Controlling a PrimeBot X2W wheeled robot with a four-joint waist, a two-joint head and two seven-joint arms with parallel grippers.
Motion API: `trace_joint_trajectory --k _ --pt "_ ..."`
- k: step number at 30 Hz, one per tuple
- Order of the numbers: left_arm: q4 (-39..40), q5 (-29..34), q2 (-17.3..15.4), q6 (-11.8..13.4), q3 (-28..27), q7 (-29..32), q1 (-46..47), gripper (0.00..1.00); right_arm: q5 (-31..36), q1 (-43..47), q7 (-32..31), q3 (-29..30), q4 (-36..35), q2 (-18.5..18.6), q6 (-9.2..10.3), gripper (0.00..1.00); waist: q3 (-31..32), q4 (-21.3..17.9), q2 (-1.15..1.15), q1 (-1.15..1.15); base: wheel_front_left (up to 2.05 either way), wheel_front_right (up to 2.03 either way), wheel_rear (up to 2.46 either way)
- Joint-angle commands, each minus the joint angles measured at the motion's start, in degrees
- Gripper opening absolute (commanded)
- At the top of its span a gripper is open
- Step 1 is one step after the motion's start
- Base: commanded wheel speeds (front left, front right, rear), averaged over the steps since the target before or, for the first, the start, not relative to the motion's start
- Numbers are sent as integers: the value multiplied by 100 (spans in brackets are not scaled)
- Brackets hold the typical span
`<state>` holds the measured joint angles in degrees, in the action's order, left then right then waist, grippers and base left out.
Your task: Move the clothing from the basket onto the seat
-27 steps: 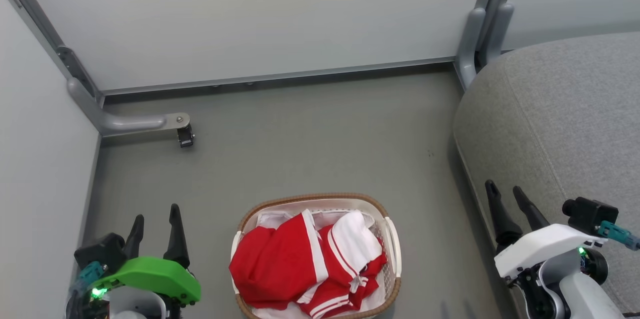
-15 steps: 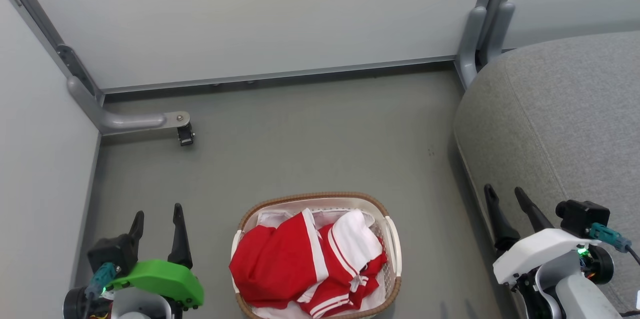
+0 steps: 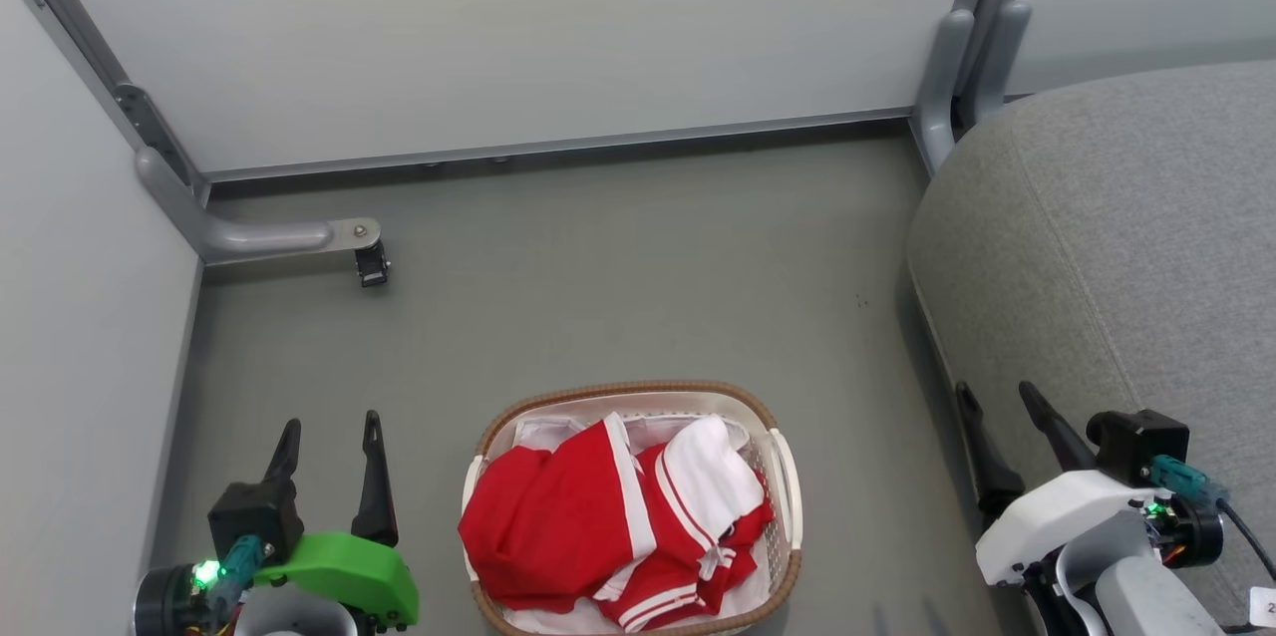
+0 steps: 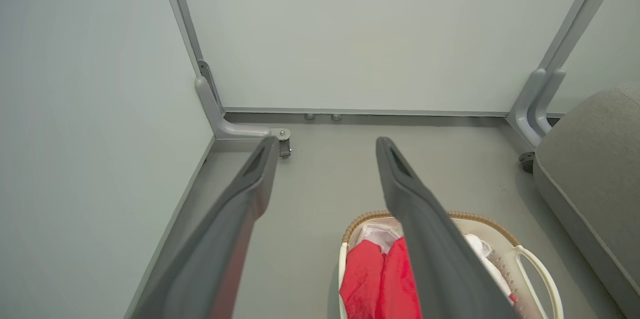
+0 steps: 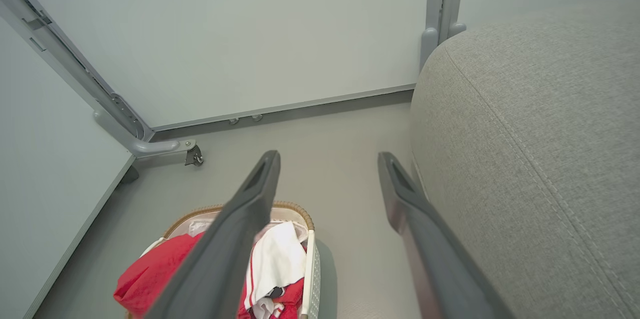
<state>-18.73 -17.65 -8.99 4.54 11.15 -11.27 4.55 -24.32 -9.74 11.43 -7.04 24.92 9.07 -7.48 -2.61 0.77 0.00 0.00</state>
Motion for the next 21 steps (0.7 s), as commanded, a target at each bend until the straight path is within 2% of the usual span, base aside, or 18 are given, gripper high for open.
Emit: trace_joint_trajectory --k 1,11,21 --pt "-12 155 -9 -29 14 -58 -38 100 132 -21 55 -16 24 23 -2 100 -6 -3 0 0 0 0 0" --pt "-224 655 121 -157 88 -173 78 100 537 -201 166 -103 112 79 -1 100 -254 -73 0 0 0 0 0" --pt "-763 1147 224 -318 264 -285 600 100 891 -572 275 -219 -39 146 -1 100 -874 -262 0 0 0 0 0"
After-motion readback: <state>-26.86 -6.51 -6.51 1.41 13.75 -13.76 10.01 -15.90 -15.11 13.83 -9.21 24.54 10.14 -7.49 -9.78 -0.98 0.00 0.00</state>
